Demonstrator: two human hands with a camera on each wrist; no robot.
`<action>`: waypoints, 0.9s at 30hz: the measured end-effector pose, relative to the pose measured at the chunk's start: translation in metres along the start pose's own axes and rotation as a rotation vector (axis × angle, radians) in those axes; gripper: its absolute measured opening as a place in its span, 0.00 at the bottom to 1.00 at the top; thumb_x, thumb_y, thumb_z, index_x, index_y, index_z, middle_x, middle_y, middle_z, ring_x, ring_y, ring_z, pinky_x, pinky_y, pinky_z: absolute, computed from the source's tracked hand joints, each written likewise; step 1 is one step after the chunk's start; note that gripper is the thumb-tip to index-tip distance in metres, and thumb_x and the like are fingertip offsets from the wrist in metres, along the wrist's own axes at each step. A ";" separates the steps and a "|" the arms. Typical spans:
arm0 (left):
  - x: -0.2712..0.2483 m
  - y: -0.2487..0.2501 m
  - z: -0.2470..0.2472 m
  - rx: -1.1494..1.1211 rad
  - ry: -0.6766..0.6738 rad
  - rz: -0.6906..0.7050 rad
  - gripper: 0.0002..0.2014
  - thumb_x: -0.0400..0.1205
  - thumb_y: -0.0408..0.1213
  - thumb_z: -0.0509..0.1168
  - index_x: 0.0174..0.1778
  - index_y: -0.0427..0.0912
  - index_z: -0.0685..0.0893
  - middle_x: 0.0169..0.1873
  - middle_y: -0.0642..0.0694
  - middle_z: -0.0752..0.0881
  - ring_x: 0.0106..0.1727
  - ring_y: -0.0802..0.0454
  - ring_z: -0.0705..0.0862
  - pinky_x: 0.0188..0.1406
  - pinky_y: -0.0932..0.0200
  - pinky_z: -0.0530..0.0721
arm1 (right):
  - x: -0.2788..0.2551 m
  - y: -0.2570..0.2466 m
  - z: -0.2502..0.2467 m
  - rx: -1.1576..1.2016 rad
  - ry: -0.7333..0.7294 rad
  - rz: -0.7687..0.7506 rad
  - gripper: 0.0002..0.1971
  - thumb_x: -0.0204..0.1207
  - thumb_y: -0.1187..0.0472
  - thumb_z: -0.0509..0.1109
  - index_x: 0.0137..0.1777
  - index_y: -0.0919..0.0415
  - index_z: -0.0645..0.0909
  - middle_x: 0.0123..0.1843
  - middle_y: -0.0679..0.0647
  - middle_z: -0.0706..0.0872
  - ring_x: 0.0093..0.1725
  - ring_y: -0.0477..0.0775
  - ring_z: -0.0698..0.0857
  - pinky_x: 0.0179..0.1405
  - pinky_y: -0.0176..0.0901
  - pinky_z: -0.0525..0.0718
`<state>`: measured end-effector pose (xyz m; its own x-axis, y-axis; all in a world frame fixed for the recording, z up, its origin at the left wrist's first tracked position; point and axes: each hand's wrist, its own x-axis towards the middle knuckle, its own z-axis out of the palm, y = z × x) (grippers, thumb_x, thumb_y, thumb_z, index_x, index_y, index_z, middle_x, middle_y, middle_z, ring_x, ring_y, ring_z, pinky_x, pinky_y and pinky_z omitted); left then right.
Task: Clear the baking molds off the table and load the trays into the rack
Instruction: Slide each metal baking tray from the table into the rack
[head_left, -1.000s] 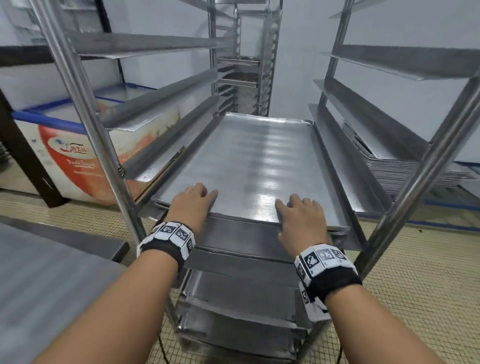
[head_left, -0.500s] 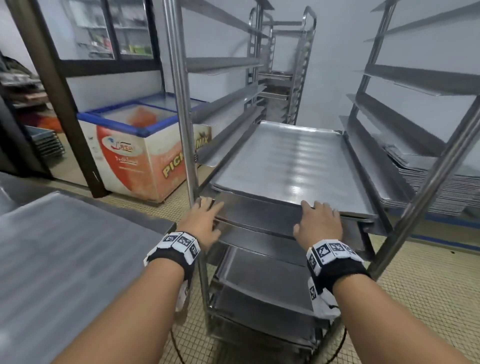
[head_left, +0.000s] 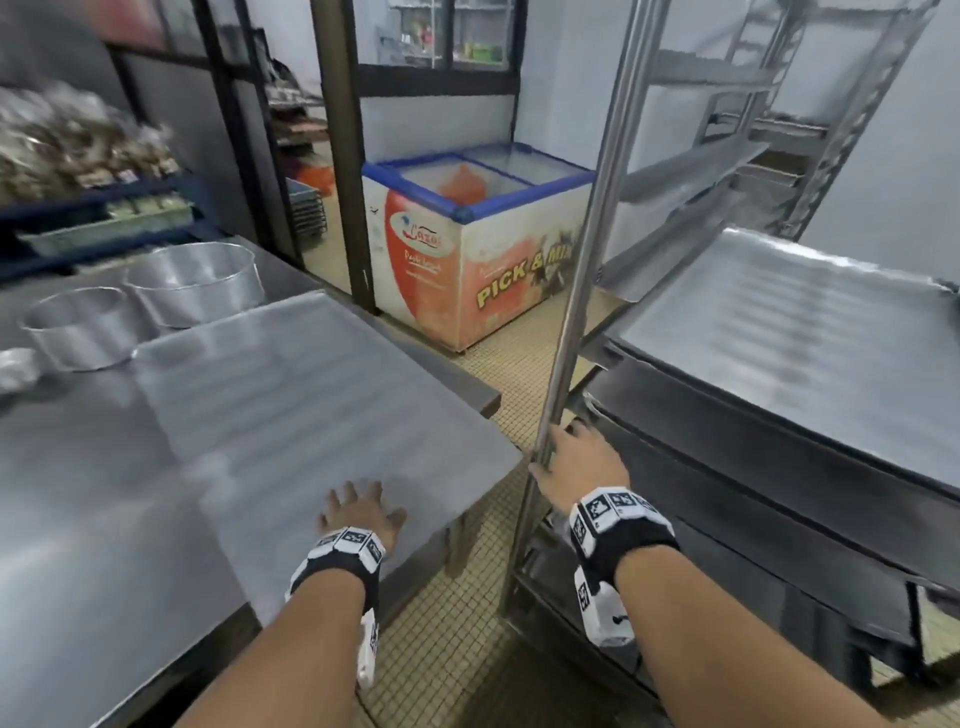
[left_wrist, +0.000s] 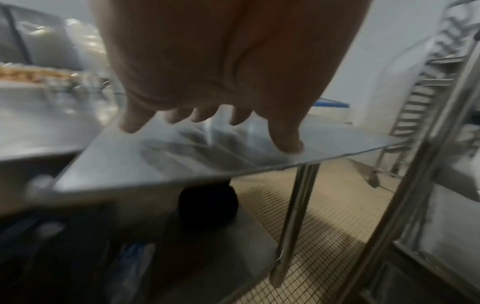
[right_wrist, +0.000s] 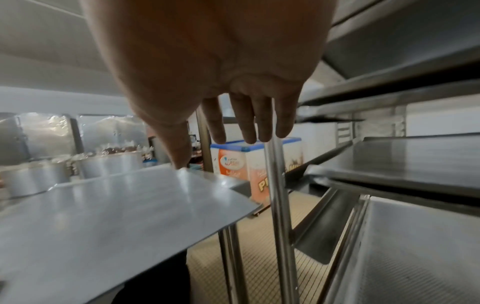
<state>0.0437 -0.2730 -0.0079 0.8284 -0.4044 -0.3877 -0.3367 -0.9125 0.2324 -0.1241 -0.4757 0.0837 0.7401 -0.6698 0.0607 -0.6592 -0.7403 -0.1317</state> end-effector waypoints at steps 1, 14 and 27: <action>-0.002 -0.012 0.014 -0.019 -0.026 -0.081 0.37 0.85 0.62 0.55 0.87 0.55 0.50 0.87 0.41 0.45 0.87 0.35 0.43 0.83 0.31 0.55 | 0.005 -0.009 0.009 0.016 -0.031 -0.032 0.26 0.77 0.44 0.67 0.74 0.49 0.74 0.71 0.56 0.79 0.73 0.60 0.75 0.69 0.55 0.79; -0.009 -0.074 0.072 -0.094 -0.094 -0.318 0.66 0.69 0.69 0.72 0.86 0.45 0.33 0.85 0.35 0.32 0.86 0.32 0.36 0.82 0.28 0.51 | 0.068 -0.017 0.110 0.145 -0.509 -0.115 0.28 0.75 0.47 0.71 0.72 0.56 0.72 0.69 0.61 0.79 0.66 0.63 0.82 0.64 0.49 0.83; -0.117 -0.033 0.079 -0.391 0.048 -0.846 0.88 0.44 0.58 0.88 0.81 0.51 0.22 0.80 0.33 0.48 0.80 0.29 0.58 0.78 0.34 0.67 | 0.068 -0.012 0.169 0.376 -0.513 0.137 0.84 0.29 0.21 0.80 0.85 0.53 0.41 0.85 0.60 0.56 0.83 0.67 0.59 0.80 0.71 0.60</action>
<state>-0.0774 -0.2003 -0.0402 0.7499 0.3960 -0.5300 0.5543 -0.8134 0.1765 -0.0431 -0.5028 -0.0775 0.6832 -0.5754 -0.4495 -0.7297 -0.5167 -0.4477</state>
